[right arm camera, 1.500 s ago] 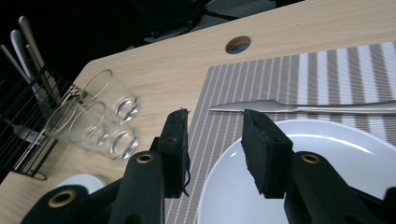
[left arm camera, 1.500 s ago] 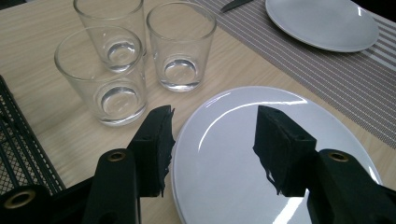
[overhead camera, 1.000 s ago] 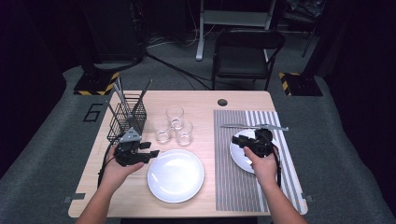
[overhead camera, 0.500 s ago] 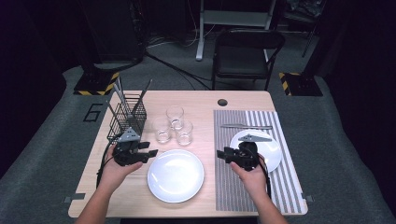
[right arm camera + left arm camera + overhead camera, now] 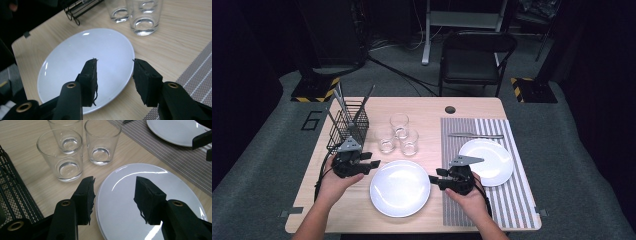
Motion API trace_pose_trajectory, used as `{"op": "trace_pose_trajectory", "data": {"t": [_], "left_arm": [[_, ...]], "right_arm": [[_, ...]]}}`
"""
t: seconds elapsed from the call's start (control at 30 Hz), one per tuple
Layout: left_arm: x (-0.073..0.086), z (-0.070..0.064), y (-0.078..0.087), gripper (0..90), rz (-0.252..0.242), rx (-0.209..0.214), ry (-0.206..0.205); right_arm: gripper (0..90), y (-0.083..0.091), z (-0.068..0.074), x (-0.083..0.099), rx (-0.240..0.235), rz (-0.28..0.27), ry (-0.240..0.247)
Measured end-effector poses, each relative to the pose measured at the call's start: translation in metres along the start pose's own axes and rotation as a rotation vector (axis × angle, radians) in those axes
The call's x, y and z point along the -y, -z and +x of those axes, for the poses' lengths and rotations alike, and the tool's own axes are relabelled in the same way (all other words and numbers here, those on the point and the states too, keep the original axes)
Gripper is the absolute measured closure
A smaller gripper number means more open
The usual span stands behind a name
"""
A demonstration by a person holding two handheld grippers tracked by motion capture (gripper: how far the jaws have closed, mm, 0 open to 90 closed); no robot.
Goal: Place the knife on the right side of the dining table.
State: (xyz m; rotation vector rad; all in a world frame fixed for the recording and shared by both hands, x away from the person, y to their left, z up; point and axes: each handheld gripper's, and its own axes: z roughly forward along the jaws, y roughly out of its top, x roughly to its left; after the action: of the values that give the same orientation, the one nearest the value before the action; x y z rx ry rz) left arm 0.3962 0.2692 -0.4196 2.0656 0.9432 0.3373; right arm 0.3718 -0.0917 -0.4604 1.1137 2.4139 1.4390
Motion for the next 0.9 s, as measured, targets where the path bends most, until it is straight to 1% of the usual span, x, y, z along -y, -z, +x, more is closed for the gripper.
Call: {"op": "trace_pose_trajectory", "data": {"t": [0.1, 0.2, 0.27, 0.3, 0.4, 0.43, 0.47, 0.53, 0.57, 0.63, 0.67, 0.73, 0.77, 0.83, 0.87, 0.9], "left_arm": [[0.000, 0.000, 0.001, 50.3, 0.004, -0.001, -0.008], [0.001, 0.001, 0.001, 50.3, 0.003, -0.002, -0.001], [0.001, 0.001, 0.002, 50.3, 0.000, -0.002, 0.003], [0.001, 0.001, 0.002, 50.3, -0.006, -0.004, 0.004], [0.001, 0.002, 0.004, 50.3, -0.001, -0.004, 0.008], [0.001, 0.002, 0.005, 50.3, -0.001, -0.007, 0.006], [0.001, 0.002, 0.006, 50.4, -0.004, -0.007, 0.012], [0.001, 0.003, 0.007, 50.7, -0.007, -0.014, 0.008], [0.001, 0.003, 0.008, 50.9, -0.006, -0.011, 0.015], [0.001, 0.003, 0.009, 51.5, -0.015, -0.016, 0.016], [0.001, 0.004, 0.011, 51.7, -0.008, -0.016, 0.019], [0.000, 0.005, 0.013, 52.2, -0.004, -0.022, 0.017], [0.000, 0.005, 0.014, 52.4, -0.005, -0.023, 0.024], [0.000, 0.006, 0.016, 52.6, 0.000, -0.028, 0.022], [-0.001, 0.006, 0.017, 52.7, -0.007, -0.035, 0.024], [-0.001, 0.007, 0.018, 52.8, -0.001, -0.032, 0.021]], "right_arm": [[53.7, -0.006, 0.007, 0.004, -0.013, 0.023, 0.049], [53.4, -0.010, 0.011, 0.005, -0.026, 0.032, 0.074], [53.3, -0.012, 0.013, 0.006, -0.039, 0.036, 0.073], [53.3, -0.013, 0.013, 0.007, -0.041, 0.039, 0.076], [53.3, -0.015, 0.015, 0.008, -0.049, 0.049, 0.085], [53.3, -0.017, 0.016, 0.008, -0.051, 0.051, 0.096], [53.3, -0.017, 0.017, 0.009, -0.053, 0.054, 0.095], [53.3, -0.019, 0.018, 0.009, -0.061, 0.058, 0.097], [53.4, -0.020, 0.019, 0.010, -0.065, 0.060, 0.099], [53.3, -0.022, 0.020, 0.011, -0.063, 0.067, 0.105], [53.3, -0.023, 0.021, 0.011, -0.066, 0.069, 0.104], [53.4, -0.023, 0.022, 0.011, -0.067, 0.062, 0.119], [53.4, -0.024, 0.022, 0.011, -0.068, 0.058, 0.121], [53.3, -0.024, 0.023, 0.011, -0.075, 0.058, 0.124], [53.4, -0.024, 0.023, 0.011, -0.076, 0.059, 0.126], [53.4, -0.024, 0.023, 0.011, -0.076, 0.061, 0.122]]}}
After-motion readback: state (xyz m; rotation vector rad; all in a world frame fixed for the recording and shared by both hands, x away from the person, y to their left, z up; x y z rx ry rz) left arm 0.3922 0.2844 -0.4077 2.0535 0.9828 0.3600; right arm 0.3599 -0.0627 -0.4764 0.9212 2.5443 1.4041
